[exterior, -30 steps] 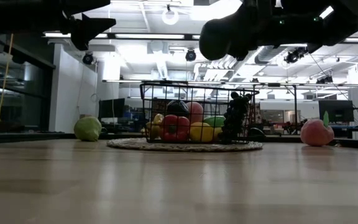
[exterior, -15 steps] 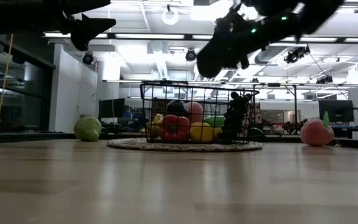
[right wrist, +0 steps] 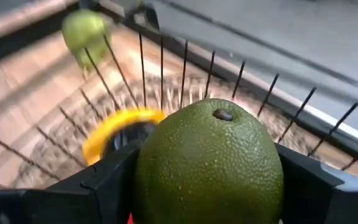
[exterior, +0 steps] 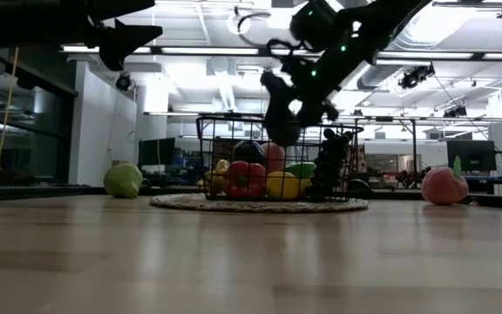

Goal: Build produce basket
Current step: Put the lime into the wire basket, then put the leaf lettuce into the wire basket

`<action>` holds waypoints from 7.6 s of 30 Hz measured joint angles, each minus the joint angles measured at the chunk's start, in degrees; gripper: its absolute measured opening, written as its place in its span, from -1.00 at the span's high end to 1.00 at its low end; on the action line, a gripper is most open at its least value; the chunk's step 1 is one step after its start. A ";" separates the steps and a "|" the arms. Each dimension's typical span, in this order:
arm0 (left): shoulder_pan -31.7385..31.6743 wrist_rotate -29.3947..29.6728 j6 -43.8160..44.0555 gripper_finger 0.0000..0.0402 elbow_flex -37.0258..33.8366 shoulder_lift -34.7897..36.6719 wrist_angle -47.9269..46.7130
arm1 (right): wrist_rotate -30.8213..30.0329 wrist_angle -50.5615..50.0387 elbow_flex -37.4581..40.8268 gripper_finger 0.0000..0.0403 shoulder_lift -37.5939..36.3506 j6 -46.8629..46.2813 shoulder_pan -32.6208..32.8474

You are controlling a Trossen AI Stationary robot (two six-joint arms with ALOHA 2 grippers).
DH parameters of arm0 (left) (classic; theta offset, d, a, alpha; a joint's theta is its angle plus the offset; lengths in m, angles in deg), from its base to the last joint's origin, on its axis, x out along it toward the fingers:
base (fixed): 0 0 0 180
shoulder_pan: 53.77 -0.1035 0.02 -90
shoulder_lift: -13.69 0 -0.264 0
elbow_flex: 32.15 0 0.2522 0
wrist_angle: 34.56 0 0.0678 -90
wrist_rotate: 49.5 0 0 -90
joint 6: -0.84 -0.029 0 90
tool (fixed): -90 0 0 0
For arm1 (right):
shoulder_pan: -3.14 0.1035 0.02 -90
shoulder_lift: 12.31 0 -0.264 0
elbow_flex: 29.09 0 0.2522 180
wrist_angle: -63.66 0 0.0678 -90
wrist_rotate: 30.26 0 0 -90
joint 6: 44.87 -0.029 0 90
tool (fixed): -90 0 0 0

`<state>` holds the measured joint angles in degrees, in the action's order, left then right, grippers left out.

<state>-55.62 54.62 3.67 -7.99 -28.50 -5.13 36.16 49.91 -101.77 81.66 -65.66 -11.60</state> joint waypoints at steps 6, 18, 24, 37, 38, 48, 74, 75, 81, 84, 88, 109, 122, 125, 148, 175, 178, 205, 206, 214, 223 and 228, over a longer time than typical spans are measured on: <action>0.00 0.05 -0.02 -0.43 0.00 -0.02 -0.06 | 2.12 -1.99 -0.72 -0.48 2.45 0.01 0.04; 0.00 0.19 -0.02 -0.43 -0.02 0.00 0.00 | 4.33 -8.79 -0.68 -0.49 2.12 -0.29 0.05; 0.00 0.40 -0.02 -0.43 -0.02 0.00 -0.02 | 3.70 -8.79 -0.68 -0.61 2.12 -0.20 0.15; 0.00 0.40 -0.02 -0.43 -0.02 0.00 -0.06 | 4.66 -11.06 -2.59 -0.86 -2.62 7.00 1.96; 0.00 0.40 -0.03 -0.43 -0.02 0.00 -0.14 | 4.02 -10.07 -1.69 -0.86 -4.36 7.74 2.53; 0.00 0.40 0.00 -0.43 -0.02 0.00 -0.31 | -0.33 21.29 24.16 -0.86 -23.84 9.39 9.87; 0.00 0.62 -0.02 -0.43 -0.04 -0.01 -0.08 | 15.34 49.14 39.82 -0.86 -28.83 18.31 10.67; 0.00 0.62 -0.02 -0.43 -0.03 -0.02 -0.08 | 15.34 49.14 39.82 -0.86 -28.83 18.30 10.67; 0.00 0.62 -0.47 -0.43 -0.04 0.00 -0.08 | 15.35 49.14 39.82 -0.86 -28.83 18.29 10.67; 0.00 0.97 -0.13 -0.43 -0.04 0.00 -0.11 | 15.37 49.01 39.80 -0.86 -28.83 18.29 10.67; 0.07 6.99 7.56 -0.42 2.86 -0.02 -8.47 | 15.37 48.70 39.80 -0.86 -28.82 18.29 10.67; 23.74 -1.66 79.57 -0.36 28.39 -18.11 -105.01 | 15.37 47.38 39.80 -0.86 -28.78 17.81 10.65; 40.35 -5.17 106.24 -0.36 27.01 -28.32 -106.13 | 15.50 46.73 39.80 -0.86 -28.78 16.30 10.65; 41.35 -8.80 107.62 -0.36 26.40 -31.04 -104.64 | 15.48 46.50 39.80 -0.86 -28.78 16.30 10.67; 41.72 -9.68 109.02 -0.19 26.03 -39.36 -98.11 | 15.32 45.66 39.80 -0.86 -28.78 16.30 10.67; 20.08 12.57 60.12 0.70 49.23 -39.08 -107.41 | 15.33 45.65 39.80 -0.86 -28.78 16.28 10.66; 14.27 18.15 47.59 0.69 58.69 -39.04 -111.16 | 15.35 45.64 39.80 -0.86 -28.78 16.29 10.65; -17.58 4.60 -20.04 0.68 108.26 -77.10 -104.73 | 15.15 45.22 39.80 -0.86 -28.78 17.35 10.62; -17.15 3.80 -20.56 0.68 108.30 -77.85 -104.17 | 15.15 45.22 39.80 -0.86 -28.78 17.39 10.62; -13.41 2.44 -19.27 0.68 108.30 -79.45 -103.25 | 15.13 45.22 39.80 -0.86 -28.78 18.24 10.62; -11.64 0.11 -10.22 0.68 108.39 -81.13 -102.84 | 15.13 45.23 39.80 -0.86 -28.78 18.11 10.62; -12.09 1.27 -10.79 0.67 108.37 -83.34 -102.63 | 15.13 45.24 39.80 -0.86 -28.78 18.17 10.62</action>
<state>-67.71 55.89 -7.12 100.37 -111.85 -107.76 51.29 95.15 -61.97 52.88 -47.49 -0.98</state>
